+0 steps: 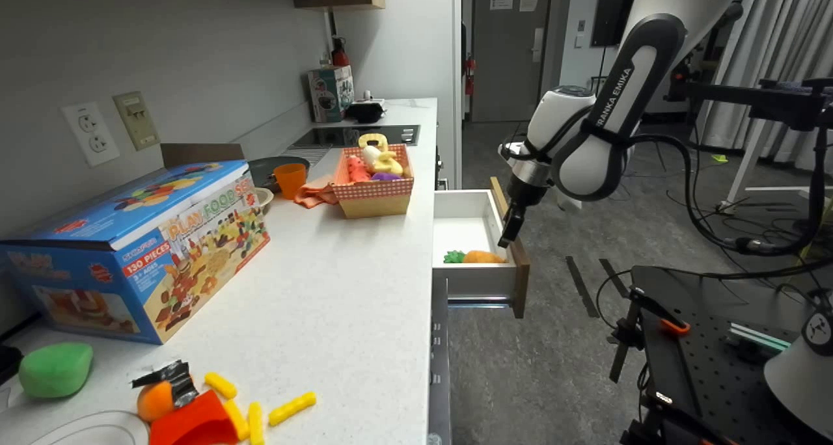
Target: Open the drawer, remove the plushy from the drawer, put it in the box, and then close the drawer
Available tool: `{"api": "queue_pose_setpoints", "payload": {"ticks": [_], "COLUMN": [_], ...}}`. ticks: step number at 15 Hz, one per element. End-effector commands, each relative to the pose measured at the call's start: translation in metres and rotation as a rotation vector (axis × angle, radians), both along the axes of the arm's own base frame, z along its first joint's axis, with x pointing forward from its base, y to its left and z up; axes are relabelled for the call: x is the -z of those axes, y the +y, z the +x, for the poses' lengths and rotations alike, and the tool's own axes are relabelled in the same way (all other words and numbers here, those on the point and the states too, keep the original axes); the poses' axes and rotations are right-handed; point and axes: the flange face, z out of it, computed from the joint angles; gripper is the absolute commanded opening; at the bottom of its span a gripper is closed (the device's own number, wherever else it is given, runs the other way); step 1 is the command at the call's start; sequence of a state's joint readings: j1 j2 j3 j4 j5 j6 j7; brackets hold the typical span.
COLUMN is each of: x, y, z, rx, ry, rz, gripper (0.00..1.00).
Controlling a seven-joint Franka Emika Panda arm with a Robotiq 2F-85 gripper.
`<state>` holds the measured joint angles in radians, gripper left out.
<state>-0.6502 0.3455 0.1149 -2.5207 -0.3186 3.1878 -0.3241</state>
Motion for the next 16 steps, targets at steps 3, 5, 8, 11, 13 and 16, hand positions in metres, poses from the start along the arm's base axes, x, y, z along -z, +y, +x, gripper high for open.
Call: {"api": "queue_pose_setpoints", "payload": {"ticks": [3, 5, 8, 11, 13, 16], "x": [-0.001, -0.001, -0.001, -0.001, 0.001, -0.012], "y": [0.003, 0.003, 0.003, 0.003, -0.008, -0.025], "z": [0.005, 0.005, 0.005, 0.005, -0.021, -0.028], "rx": [-0.012, -0.012, -0.012, -0.012, -0.031, -0.066], "ry": [0.026, 0.026, 0.026, 0.026, 0.008, -0.041], "rz": [-0.003, -0.003, -0.003, -0.003, -0.049, -0.135], "gripper": [1.00, 1.00, 1.00, 1.00, 1.00, 1.00]}}
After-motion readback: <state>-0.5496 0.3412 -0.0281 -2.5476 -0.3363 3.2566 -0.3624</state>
